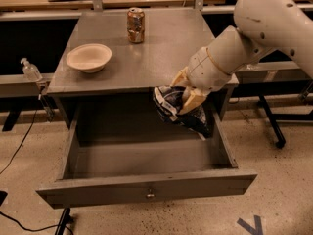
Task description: Place blue chip bag into top drawer
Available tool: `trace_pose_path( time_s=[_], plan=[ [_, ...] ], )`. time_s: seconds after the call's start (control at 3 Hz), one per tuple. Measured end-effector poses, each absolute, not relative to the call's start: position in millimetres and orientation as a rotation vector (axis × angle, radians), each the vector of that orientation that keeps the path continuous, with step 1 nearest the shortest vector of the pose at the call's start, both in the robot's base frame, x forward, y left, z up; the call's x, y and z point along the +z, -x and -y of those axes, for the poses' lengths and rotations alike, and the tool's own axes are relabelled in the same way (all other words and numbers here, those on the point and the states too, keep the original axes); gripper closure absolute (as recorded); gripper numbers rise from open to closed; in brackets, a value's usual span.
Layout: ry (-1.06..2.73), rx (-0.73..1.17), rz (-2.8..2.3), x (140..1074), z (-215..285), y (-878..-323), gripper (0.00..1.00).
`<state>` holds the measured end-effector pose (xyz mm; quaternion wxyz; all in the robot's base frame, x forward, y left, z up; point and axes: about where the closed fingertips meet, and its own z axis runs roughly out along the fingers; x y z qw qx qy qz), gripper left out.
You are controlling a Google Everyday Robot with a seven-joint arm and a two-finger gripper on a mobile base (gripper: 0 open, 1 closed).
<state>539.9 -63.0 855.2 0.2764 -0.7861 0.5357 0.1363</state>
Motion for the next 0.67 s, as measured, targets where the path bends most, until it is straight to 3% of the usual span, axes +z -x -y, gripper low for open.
trace_pose_path(
  time_s=[0.67],
  plan=[
    [1.98,0.223,-1.58,817.3,65.5,-590.4,0.37]
  ],
)
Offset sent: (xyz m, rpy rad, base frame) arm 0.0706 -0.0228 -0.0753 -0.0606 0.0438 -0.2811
